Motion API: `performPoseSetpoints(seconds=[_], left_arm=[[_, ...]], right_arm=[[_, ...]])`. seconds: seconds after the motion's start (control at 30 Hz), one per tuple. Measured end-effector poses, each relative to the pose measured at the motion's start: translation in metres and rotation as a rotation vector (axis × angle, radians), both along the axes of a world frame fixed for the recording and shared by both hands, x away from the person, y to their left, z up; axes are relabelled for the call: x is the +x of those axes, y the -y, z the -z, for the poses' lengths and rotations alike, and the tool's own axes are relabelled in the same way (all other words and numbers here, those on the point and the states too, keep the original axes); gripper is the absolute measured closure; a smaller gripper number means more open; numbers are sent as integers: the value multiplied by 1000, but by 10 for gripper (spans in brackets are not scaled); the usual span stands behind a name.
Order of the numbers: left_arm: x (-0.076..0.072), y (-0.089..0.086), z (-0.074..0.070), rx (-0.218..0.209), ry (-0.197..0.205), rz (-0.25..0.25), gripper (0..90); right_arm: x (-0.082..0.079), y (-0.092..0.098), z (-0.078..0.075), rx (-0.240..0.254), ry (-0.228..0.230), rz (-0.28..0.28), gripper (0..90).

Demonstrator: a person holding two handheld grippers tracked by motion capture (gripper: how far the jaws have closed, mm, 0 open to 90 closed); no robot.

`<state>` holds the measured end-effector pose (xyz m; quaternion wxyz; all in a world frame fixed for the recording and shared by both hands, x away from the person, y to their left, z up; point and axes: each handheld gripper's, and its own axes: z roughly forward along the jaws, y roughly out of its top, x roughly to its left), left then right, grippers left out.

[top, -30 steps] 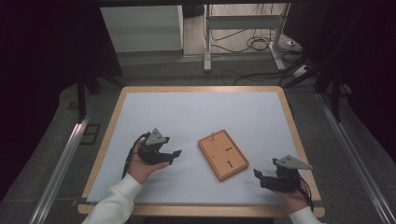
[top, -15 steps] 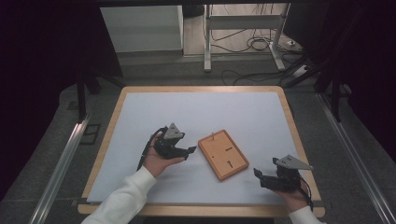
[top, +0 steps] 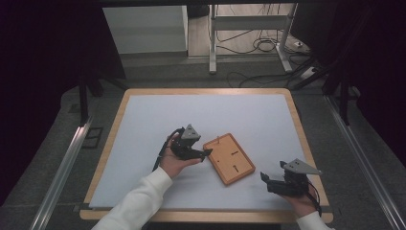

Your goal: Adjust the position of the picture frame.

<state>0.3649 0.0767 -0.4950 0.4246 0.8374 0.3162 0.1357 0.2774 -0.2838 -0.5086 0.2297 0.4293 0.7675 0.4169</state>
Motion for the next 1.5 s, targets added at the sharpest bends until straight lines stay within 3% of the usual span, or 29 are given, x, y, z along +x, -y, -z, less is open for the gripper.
performPoseSetpoints(seconds=[0.33, 0.6, 0.87, 1.1, 1.33, 1.5], left_arm=[[13, 8, 3, -21, -22, -19, 226], [26, 20, 12, 0, -50, -11, 255], [37, 36, 21, 22, -27, -3, 352], [41, 43, 24, -7, -4, -9, 468], [44, 46, 25, -4, -10, -12, 604], [50, 47, 29, -26, -32, -18, 670]], right_arm=[[-1, 0, -1, -12, 13, -2, 117], [-1, -1, -1, -5, 21, -11, 108], [0, -1, 1, -10, 18, -13, 105], [1, -1, 1, -17, 13, -10, 103], [1, -1, 2, -21, 8, -6, 103], [1, -2, 1, -20, 7, -7, 103]])
